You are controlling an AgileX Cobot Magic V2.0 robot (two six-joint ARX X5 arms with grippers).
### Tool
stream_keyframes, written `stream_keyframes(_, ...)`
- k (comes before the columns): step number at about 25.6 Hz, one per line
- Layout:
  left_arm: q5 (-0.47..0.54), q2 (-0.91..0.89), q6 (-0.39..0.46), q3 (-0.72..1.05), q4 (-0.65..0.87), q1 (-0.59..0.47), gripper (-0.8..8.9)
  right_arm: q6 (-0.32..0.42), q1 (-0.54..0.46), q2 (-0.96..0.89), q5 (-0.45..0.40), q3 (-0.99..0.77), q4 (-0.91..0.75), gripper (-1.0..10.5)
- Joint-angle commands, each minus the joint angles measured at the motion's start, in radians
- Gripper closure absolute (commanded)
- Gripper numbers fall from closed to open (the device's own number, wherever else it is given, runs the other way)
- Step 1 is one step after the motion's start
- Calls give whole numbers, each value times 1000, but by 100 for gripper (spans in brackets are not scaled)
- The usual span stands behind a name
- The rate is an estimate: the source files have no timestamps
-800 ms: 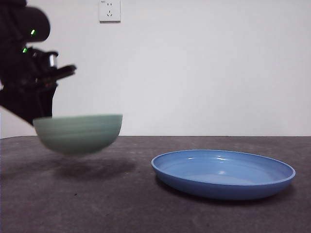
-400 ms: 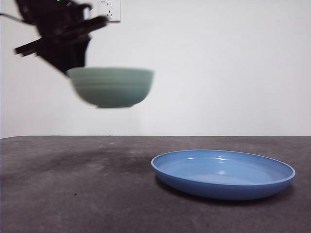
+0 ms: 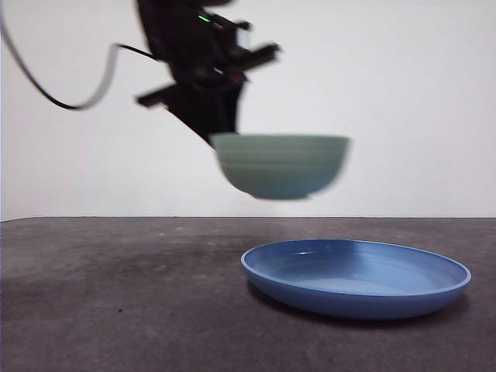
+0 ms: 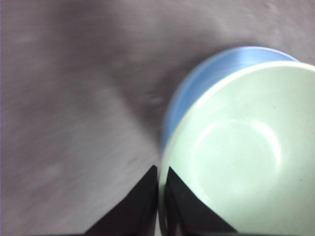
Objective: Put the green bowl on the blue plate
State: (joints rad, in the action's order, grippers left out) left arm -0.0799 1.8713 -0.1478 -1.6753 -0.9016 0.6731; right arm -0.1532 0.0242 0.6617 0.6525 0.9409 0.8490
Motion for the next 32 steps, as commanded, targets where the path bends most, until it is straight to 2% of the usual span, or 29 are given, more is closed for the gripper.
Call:
stream_keyframes(1, 2, 74, 16, -65, 8, 41, 799, 8, 1, 3, 3, 16, -7, 372)
stream_keyframes(6, 10, 181, 60, -128, 19, 90, 799, 8, 1, 3, 3, 16, -6, 372)
stream_keyframes(10, 13, 244, 61, -137, 41, 105, 799, 8, 1, 3, 3, 16, -6, 372)
stream_keyframes(22, 13, 264, 106, -137, 34, 106, 783, 8, 1, 3, 3, 16, -2, 372)
stream_keyframes(23, 13, 264, 106, -137, 33, 106, 754, 8, 1, 3, 3, 16, -1, 372)
stream_keyframes(26, 12, 264, 74, -137, 38, 106, 471, 8, 1, 3, 3, 16, 3, 371)
stream_keyframes(27, 9, 264, 73, -137, 38, 106, 413, 8, 1, 3, 3, 16, 8, 371)
stream_keyframes(32, 5, 241, 56, -138, 24, 105, 362, 8, 0, 3, 3, 16, 29, 372)
